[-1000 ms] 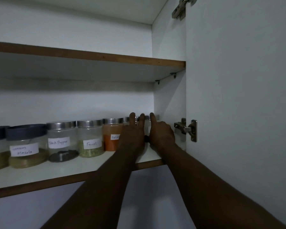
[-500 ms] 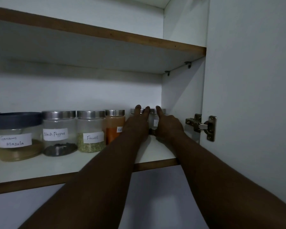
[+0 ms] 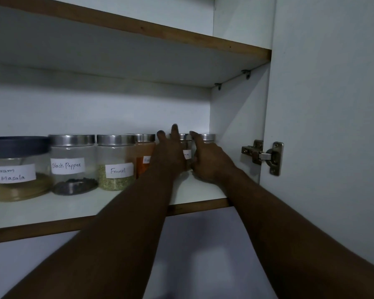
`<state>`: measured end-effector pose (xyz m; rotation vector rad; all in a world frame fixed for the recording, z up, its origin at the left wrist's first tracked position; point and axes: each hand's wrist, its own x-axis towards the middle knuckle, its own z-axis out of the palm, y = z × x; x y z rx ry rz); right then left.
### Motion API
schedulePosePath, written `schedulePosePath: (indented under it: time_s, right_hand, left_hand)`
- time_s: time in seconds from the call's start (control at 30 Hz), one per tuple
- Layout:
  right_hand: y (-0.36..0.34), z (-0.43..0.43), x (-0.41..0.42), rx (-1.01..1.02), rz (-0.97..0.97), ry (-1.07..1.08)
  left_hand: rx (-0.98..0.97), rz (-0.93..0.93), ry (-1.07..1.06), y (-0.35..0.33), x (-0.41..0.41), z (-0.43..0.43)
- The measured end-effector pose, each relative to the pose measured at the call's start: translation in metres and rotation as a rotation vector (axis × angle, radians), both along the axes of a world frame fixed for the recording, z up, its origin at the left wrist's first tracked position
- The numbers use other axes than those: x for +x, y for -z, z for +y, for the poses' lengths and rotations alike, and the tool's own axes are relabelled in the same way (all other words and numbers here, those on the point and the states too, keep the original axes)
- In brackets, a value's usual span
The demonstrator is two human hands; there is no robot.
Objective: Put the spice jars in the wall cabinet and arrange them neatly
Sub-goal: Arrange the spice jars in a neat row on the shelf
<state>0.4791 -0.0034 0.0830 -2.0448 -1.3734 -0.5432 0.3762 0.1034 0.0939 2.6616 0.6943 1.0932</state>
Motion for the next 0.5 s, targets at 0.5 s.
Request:
schedulePosePath:
  time_s: [0.5]
  right_hand:
    - [0.001, -0.003, 0.001, -0.097, -0.053, -0.048]
  left_hand:
    - [-0.076, 0.037, 0.100, 0.001, 0.001, 0.024]
